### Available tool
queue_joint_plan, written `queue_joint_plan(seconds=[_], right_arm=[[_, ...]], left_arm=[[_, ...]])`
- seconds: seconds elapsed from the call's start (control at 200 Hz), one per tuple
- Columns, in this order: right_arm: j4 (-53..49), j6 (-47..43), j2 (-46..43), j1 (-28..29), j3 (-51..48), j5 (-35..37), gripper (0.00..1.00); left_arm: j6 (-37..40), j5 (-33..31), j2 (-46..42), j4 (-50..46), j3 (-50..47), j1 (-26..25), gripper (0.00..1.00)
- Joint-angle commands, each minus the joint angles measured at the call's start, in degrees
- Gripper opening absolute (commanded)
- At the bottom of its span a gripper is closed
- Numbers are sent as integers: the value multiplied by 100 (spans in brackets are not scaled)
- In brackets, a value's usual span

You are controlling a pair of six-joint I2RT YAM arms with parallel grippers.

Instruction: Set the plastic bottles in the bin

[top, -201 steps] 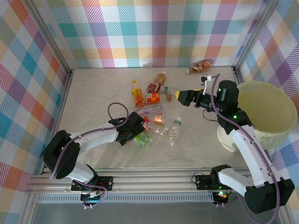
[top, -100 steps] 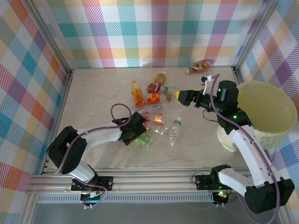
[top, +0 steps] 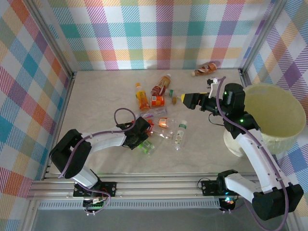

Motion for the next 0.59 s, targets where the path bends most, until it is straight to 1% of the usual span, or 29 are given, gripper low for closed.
queue_joint_plan(seconds=[0.0, 0.14, 0.305, 0.465, 0.59], right_arm=[[72, -58, 68, 51, -44, 24, 100], [248, -6, 40, 62, -138, 191, 100], [392, 1, 90, 58, -185, 128, 100], [567, 8, 103, 78, -282, 107, 100], [911, -16, 131, 94, -386, -309, 100]], left_arm=[[293, -192, -324, 124, -132, -21, 56], [624, -441, -671, 153, -188, -104, 51], [1500, -309, -1417, 1593, -736, -133, 53], [2317, -319, -2026, 2185, -820, -126, 53], [2946, -72, -2301, 2691, -695, -111, 53]])
